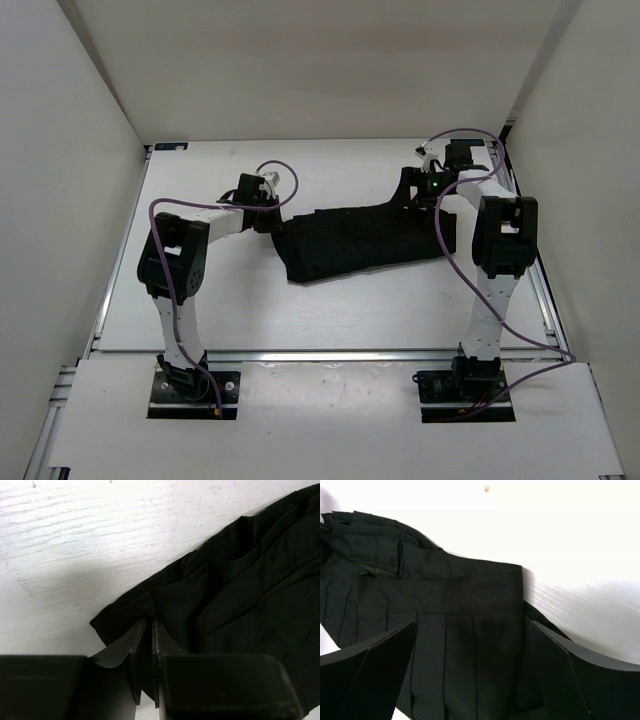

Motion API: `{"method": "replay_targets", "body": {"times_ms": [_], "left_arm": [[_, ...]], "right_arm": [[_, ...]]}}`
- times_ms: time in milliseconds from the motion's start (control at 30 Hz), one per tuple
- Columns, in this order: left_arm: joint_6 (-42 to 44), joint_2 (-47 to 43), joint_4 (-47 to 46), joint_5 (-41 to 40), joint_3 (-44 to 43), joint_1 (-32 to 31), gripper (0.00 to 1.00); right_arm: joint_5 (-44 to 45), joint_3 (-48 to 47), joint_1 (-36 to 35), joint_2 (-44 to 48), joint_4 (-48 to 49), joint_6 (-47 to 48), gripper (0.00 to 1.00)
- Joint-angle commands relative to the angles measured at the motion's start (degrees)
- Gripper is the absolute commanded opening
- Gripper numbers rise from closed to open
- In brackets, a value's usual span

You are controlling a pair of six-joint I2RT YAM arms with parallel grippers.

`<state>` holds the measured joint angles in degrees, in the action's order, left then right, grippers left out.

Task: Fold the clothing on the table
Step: Fold the skirt

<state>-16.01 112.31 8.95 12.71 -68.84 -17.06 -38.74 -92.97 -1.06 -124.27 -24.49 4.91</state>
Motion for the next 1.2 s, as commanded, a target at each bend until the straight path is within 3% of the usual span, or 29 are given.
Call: {"method": "replay_targets", "body": {"times_ms": [0, 300, 500, 567, 633, 700, 800, 1000, 1167], "left_arm": [[-0.69, 0.54, 1.24, 1.44, -2.35, -0.78, 0.22], [-1.21, 0.72, 1.60, 1.79, -2.88, -0.69, 0.20], [-1.30, 1.42, 1.95, 1.79, -3.67, -1.04, 0.19], [-1.48, 1.42, 2.04, 1.71, -3.67, -1.13, 0.19], [-1.66, 1.59, 1.95, 1.97, -3.93, -1.05, 0.18], [-1.83, 1.68, 2.04, 1.62, -3.93, -1.13, 0.17], [-2.27, 2.12, 2.03, 2.23, -4.02, -0.87, 0.15], [-3.41, 2.47, 2.12, 0.92, -4.20, -0.87, 0.11], [-4.38, 2.21, 1.68, -0.05, -3.23, -0.52, 0.08]], "right_arm": [[-0.45, -0.46, 0.01, -0.36, 0.67, 1.42, 0.97], [-0.46, -1.34, -0.96, -2.03, -0.91, 3.27, 0.96], [-0.28, -0.46, -3.07, -2.21, -1.43, 3.79, 0.90], [-0.81, -0.20, -3.07, -2.03, -1.44, 4.14, 0.82], [-0.55, -0.02, -2.98, -1.68, -1.17, 3.88, 0.66], [0.15, 0.15, -2.90, -1.15, -0.82, 3.45, 0.41], [1.29, 0.42, -2.37, 0.51, 0.32, 2.65, 0.16], [1.04, 3.93, -0.44, 5.96, 0.15, 1.33, 0.00], [1.47, 9.90, 2.36, 11.94, 0.15, 1.15, 0.00]]}}
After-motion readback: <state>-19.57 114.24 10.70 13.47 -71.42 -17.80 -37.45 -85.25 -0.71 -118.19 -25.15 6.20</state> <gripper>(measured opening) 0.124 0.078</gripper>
